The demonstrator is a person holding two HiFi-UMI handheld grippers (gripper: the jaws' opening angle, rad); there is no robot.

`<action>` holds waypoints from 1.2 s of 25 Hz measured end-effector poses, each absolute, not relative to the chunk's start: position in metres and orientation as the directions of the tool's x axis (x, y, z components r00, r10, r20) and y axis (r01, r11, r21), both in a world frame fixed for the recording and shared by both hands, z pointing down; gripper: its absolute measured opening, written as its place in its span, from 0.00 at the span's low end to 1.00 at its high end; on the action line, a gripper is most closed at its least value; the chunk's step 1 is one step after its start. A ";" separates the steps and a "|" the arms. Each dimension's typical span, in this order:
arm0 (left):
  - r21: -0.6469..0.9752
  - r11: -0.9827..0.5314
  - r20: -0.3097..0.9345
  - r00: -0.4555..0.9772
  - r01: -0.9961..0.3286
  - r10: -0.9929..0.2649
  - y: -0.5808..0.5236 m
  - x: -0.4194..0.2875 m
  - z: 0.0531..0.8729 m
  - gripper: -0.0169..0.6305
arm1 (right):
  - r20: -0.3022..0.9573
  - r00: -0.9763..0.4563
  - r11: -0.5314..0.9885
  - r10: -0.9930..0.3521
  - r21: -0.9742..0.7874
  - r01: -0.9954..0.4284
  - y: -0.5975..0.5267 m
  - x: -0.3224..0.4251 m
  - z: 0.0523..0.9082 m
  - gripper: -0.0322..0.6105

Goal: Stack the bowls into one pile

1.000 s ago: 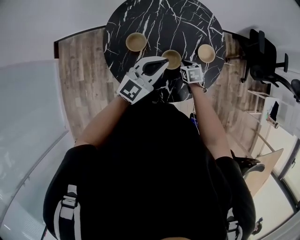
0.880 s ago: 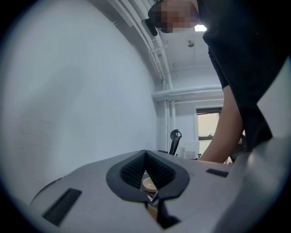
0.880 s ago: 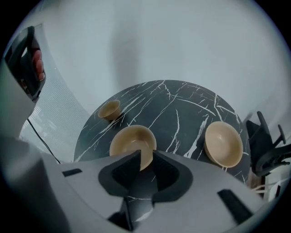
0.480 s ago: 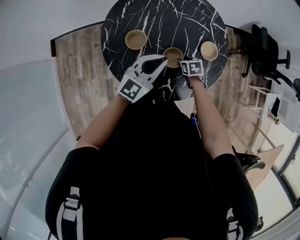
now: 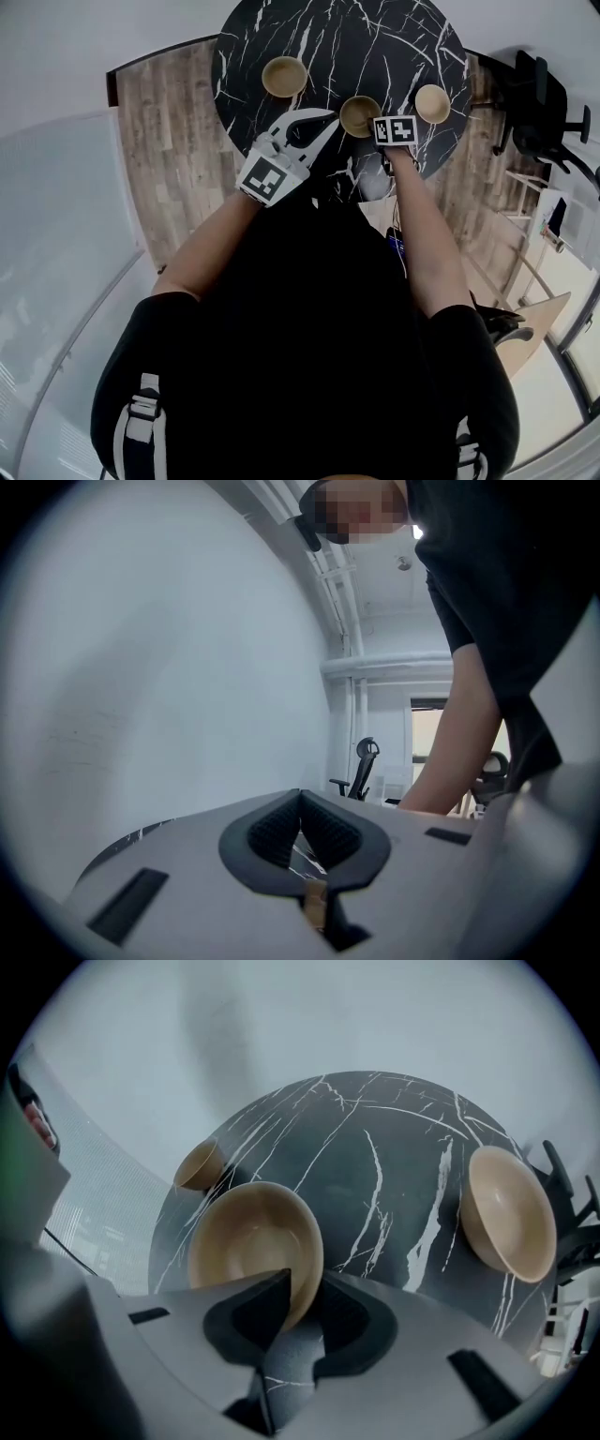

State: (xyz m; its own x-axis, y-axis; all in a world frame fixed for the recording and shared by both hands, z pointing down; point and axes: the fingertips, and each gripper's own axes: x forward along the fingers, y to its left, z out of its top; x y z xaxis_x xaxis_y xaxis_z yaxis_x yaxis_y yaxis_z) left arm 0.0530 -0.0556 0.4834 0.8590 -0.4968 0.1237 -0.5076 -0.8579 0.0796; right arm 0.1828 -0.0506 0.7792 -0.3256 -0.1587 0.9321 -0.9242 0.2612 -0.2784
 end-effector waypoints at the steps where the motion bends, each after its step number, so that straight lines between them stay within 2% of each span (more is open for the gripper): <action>1: 0.077 -0.860 0.125 0.860 -0.505 -0.494 -0.056 0.053 0.484 0.03 | 0.933 -0.324 0.269 -0.155 -0.276 -0.923 -0.051 0.181 0.779 0.16; 6: 0.083 -0.865 0.130 0.866 -0.495 -0.483 -0.055 0.047 0.485 0.03 | 0.942 -0.314 0.295 -0.121 -0.268 -0.917 -0.051 0.174 0.776 0.07; 17: 0.072 -0.883 0.149 0.880 -0.464 -0.451 -0.058 0.033 0.482 0.03 | 0.941 -0.320 0.312 -0.110 -0.273 -0.910 -0.068 0.165 0.753 0.07; 30: 0.074 -0.852 0.124 0.853 -0.518 -0.508 -0.079 -0.010 0.473 0.03 | 0.914 -0.373 0.356 -0.159 -0.299 -0.885 -0.130 0.111 0.715 0.07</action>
